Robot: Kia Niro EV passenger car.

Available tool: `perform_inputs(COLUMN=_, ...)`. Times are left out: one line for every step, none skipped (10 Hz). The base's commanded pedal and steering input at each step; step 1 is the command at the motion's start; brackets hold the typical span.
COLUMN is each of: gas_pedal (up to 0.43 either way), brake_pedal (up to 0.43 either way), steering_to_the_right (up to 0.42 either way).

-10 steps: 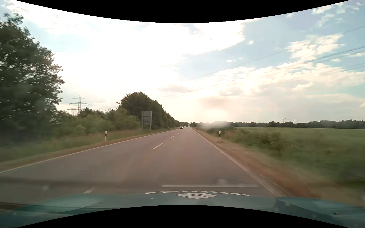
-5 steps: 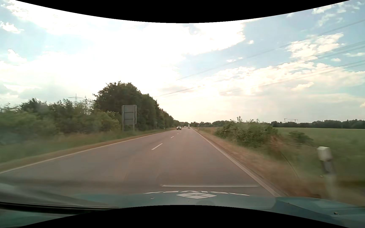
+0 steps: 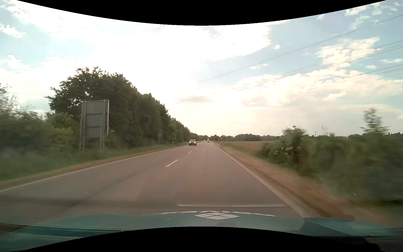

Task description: Follow the waypoints while adhering to traffic rules and regulations

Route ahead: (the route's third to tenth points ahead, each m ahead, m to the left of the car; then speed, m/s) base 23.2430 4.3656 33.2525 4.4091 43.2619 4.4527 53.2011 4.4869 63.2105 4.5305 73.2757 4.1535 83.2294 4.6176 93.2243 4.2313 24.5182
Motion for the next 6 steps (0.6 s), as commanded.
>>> perform_inputs(gas_pedal=0.24, brake_pedal=0.0, steering_to_the_right=-0.002)
perform_inputs(gas_pedal=0.24, brake_pedal=0.0, steering_to_the_right=-0.001)
perform_inputs(gas_pedal=0.24, brake_pedal=0.0, steering_to_the_right=-0.001)
perform_inputs(gas_pedal=0.24, brake_pedal=0.0, steering_to_the_right=-0.002)
perform_inputs(gas_pedal=0.24, brake_pedal=0.0, steering_to_the_right=-0.002)
perform_inputs(gas_pedal=0.24, brake_pedal=0.0, steering_to_the_right=-0.002)
